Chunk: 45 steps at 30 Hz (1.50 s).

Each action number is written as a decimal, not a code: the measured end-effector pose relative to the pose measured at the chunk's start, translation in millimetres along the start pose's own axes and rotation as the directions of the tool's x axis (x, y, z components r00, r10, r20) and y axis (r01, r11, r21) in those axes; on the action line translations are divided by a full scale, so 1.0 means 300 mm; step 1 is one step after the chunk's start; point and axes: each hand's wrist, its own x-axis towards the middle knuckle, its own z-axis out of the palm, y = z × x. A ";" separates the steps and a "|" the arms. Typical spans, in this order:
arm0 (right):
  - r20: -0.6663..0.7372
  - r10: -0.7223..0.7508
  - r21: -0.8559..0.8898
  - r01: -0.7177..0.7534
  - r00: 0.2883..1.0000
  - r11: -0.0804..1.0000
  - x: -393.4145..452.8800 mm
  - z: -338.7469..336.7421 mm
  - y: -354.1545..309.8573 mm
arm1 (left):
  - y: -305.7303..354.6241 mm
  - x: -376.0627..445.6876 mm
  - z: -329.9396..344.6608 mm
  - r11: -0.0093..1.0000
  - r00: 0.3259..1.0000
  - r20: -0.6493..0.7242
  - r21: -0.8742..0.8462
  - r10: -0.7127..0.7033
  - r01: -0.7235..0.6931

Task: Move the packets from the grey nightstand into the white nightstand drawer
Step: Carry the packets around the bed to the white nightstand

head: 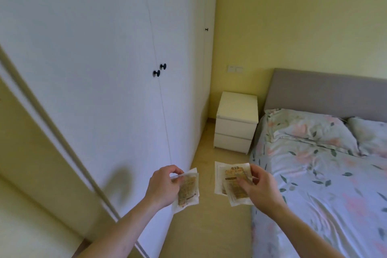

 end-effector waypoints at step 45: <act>-0.239 0.721 0.355 -0.633 0.650 0.688 2.876 -0.401 0.741 | 0.422 3.081 1.166 0.853 0.815 0.465 -0.207 -0.345 0.479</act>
